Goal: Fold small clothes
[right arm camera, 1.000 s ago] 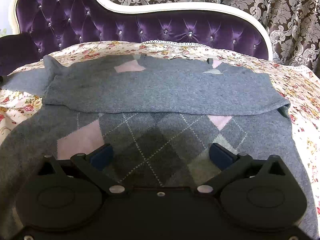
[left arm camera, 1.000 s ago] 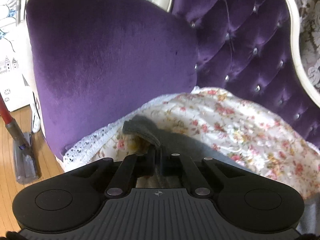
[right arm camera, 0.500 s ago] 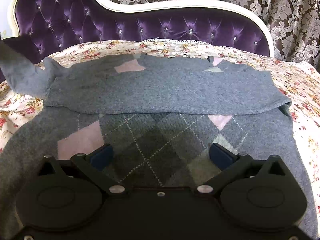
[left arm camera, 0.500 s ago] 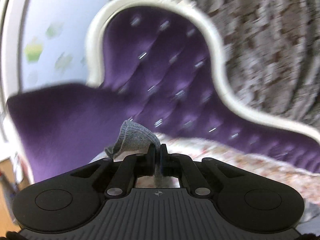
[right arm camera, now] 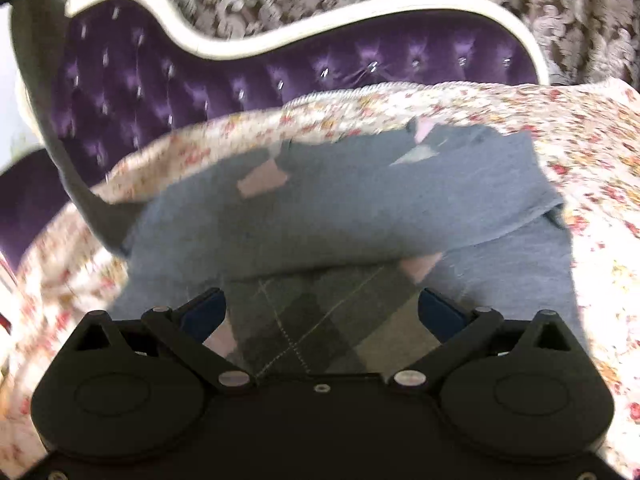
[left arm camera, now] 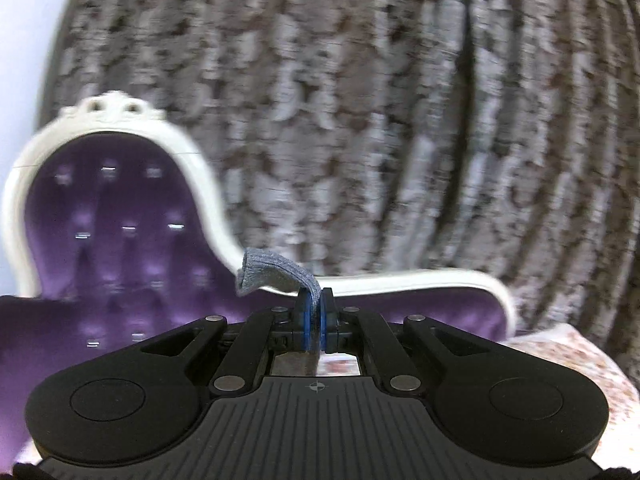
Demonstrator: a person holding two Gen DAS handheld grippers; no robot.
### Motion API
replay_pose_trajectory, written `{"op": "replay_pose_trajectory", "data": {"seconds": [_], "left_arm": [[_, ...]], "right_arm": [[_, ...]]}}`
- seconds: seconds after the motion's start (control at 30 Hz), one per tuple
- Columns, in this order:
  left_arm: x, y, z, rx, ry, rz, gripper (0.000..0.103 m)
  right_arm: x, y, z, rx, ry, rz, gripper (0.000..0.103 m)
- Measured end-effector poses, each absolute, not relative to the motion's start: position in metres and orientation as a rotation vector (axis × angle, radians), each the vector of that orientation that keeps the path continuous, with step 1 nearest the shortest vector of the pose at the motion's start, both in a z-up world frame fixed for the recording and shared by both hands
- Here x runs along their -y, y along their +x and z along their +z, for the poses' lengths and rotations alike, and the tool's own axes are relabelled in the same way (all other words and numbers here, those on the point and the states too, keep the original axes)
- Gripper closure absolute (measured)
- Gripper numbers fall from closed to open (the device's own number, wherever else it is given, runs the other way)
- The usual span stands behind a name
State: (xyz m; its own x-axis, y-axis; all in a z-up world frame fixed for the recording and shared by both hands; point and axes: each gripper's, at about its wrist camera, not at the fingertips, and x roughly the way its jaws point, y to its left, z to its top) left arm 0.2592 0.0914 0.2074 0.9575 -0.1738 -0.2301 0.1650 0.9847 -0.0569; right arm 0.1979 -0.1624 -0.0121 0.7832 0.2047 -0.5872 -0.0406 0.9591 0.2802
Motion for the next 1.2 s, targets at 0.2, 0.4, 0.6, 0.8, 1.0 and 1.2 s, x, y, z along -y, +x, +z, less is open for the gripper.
{"op": "replay_pose_trajectory", "data": {"seconds": [0.2,0.4,0.6,0.8,1.0,1.2], "left_arm": [[-0.016,0.278,0.164,-0.312,-0.075,-0.341,0.099],[0.048,0.293,0.096,-0.436,-0.128,-0.448,0.098],[0.084,0.299,0.047,-0.515,-0.034,-0.443,0.065],[0.076,0.278,0.046,-0.478,0.026,-0.431,0.056],[0.029,0.244,0.020,-0.460,0.151,-0.241,0.054],[-0.045,0.235,-0.021,-0.603,0.081,-0.028,0.054]], "right_arm": [[0.194,0.175,-0.001,-0.622,0.298,0.107,0.001],[0.213,0.170,-0.007,-0.645,0.322,0.073,0.001],[0.224,0.171,-0.016,-0.675,0.347,0.060,0.001],[0.228,0.176,-0.018,-0.679,0.346,0.053,0.001],[0.236,0.194,-0.012,-0.637,0.333,0.054,0.001],[0.241,0.216,-0.011,-0.599,0.306,0.058,0.001]]}}
